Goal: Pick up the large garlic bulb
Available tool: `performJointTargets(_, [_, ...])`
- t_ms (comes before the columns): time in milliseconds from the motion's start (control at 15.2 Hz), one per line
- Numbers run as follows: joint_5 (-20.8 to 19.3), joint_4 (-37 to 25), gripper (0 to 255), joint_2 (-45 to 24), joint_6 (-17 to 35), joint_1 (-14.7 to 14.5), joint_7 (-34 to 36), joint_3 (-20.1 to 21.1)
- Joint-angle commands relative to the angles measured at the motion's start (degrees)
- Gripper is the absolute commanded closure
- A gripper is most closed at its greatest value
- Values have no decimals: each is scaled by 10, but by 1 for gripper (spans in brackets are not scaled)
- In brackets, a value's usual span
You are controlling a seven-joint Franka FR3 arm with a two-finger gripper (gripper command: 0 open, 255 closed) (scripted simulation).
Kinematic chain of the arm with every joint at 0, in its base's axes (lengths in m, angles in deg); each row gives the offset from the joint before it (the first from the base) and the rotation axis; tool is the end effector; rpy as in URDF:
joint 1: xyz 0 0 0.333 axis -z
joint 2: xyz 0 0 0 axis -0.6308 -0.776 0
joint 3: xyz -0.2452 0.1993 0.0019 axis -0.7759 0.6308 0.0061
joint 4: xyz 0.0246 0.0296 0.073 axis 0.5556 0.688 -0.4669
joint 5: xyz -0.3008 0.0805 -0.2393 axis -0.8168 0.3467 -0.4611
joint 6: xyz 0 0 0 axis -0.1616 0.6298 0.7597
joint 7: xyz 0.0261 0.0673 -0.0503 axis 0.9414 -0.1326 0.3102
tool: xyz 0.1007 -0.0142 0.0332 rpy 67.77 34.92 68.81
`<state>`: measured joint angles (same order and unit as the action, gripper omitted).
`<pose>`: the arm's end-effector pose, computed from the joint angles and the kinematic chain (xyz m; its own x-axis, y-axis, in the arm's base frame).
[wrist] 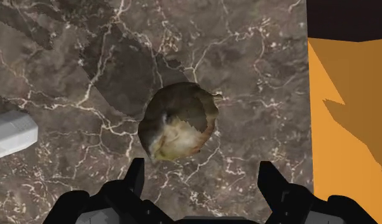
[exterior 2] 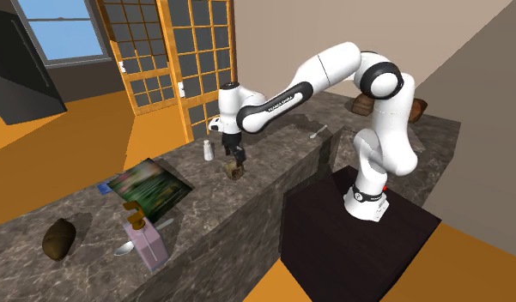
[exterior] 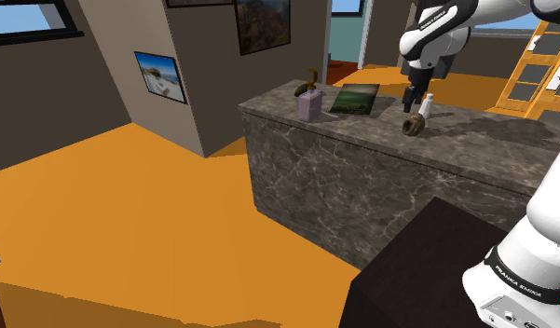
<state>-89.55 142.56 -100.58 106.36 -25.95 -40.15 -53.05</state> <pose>0.4766 -0.3652 0.4019 0.9989 0.0417 -0.0224 0.0436 -0.9949 0.0906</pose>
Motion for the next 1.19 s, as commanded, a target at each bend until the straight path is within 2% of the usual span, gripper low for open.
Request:
performJointTargets(0, [19,-49,0,-50,-2,17,-21,-3])
performJointTargets(660, [31,-23,0,-77,48,22,-26,3])
performJointTargets(726, [32,-24,255,-78,48,22,-26,3])
performJointTargets(1122, [31,-21,255,-76,50,22,-26,3])
